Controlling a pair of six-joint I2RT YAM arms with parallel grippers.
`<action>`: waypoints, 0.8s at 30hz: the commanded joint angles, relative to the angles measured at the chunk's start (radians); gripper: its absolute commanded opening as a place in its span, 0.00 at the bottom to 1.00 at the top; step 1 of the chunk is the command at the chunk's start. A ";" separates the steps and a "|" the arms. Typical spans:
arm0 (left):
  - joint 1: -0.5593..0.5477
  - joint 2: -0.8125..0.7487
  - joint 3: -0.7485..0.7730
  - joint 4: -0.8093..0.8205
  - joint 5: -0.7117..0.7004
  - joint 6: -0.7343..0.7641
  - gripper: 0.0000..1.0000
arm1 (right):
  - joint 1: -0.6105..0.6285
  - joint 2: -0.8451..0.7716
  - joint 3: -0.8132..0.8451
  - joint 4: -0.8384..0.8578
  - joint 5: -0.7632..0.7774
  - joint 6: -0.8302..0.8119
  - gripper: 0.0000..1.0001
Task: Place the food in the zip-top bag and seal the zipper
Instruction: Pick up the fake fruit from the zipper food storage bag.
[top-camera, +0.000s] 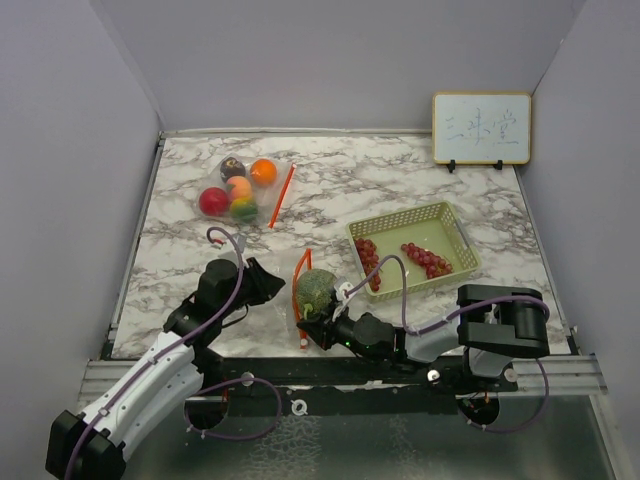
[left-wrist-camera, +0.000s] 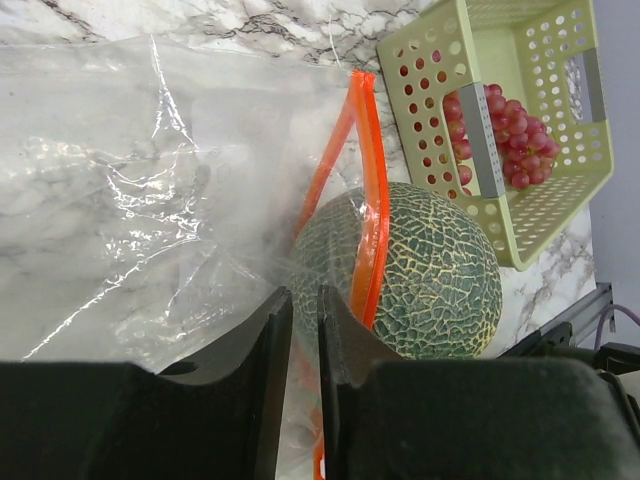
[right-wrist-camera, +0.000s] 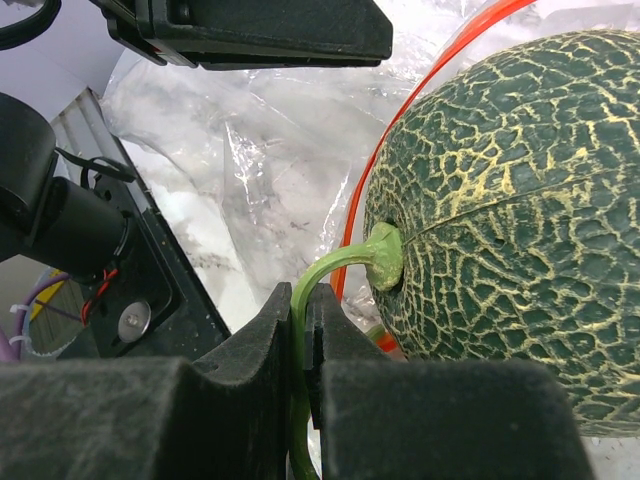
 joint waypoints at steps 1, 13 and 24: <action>0.000 0.005 0.018 0.043 0.041 0.009 0.21 | -0.001 0.007 0.014 -0.023 0.010 0.012 0.02; 0.000 0.093 0.015 0.184 0.116 -0.022 0.35 | -0.001 0.024 0.022 -0.025 -0.004 0.021 0.02; -0.001 0.329 0.091 0.299 0.151 0.021 0.40 | -0.002 0.010 0.006 -0.026 0.006 0.024 0.02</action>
